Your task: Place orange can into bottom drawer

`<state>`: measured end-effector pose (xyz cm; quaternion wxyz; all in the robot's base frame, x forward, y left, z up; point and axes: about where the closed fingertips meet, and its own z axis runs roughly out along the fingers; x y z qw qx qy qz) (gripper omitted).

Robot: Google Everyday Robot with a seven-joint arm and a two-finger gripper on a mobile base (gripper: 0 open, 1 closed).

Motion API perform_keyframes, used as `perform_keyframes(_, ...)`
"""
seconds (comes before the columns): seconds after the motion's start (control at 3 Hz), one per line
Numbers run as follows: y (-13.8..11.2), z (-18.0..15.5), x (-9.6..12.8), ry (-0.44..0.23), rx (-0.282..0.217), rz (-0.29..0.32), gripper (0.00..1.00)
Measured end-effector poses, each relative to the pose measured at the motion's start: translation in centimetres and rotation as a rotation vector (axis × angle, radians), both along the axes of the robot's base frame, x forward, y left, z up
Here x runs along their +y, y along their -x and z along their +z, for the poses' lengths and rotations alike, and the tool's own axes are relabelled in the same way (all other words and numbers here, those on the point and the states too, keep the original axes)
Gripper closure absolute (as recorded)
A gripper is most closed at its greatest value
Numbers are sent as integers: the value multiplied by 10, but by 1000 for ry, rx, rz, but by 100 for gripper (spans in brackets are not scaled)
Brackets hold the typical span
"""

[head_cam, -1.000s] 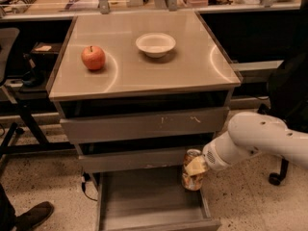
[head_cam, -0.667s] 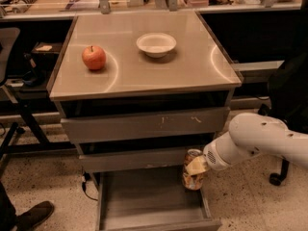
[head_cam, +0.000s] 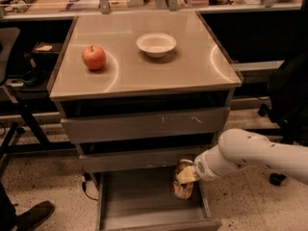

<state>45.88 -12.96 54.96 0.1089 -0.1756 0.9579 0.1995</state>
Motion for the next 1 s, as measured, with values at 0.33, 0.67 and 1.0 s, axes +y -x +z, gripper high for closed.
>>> perform_keyframes(0.33, -16, -38, 9, -30, -14, -90, 100)
perform_keyframes(0.67, -23, -69, 18, -67, 10, -143, 100)
perform_keyframes(1.0, -23, -75, 19, -71, 15, -147, 100)
